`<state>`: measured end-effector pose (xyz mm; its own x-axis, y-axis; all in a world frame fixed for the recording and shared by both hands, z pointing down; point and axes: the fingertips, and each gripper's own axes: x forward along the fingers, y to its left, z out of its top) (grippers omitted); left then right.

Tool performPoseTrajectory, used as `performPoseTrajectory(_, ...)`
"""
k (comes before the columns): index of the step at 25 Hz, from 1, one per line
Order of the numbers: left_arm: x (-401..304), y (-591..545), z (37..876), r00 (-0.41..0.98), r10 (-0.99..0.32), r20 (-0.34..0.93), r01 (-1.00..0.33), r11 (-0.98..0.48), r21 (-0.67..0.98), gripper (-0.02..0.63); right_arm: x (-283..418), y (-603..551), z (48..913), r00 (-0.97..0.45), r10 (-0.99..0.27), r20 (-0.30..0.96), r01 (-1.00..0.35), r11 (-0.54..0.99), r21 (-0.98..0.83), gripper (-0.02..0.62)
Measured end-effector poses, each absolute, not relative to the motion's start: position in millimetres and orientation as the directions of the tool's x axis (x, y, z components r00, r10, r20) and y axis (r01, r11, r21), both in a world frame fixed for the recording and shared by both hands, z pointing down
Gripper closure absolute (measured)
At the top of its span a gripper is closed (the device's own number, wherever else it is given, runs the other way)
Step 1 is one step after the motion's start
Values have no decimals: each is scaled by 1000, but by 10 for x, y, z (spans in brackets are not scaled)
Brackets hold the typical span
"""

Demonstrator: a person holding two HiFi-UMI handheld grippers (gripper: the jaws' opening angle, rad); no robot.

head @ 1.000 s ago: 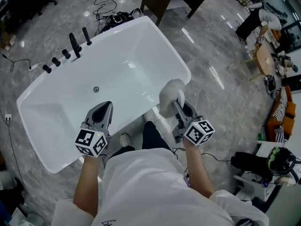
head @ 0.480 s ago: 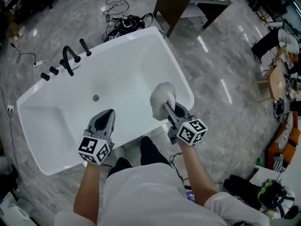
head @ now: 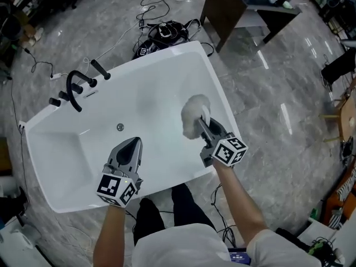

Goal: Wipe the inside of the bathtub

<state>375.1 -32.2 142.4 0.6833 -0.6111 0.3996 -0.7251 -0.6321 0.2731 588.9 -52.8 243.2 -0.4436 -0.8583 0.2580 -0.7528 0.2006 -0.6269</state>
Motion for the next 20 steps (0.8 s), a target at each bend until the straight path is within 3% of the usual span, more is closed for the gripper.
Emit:
performPoseTrajectory(7,3837,-789,1988,664,-637,392,-742,-629,233,600,6110,-1386,3091,-392,-905,164,-721,192,-666,503)
performPoseTrajectory(14,4002,-1211,2715,714,-629,309,-696,-688,207,600,6349,-2038,4150,-288,-941,179,-737,98,-668,503)
performPoseTrajectory(20,3936,-1306,3200,667,-664,340,-738,-652,174,600,6531,-2531,4758,-218,-956,196,-739,31,-672,503)
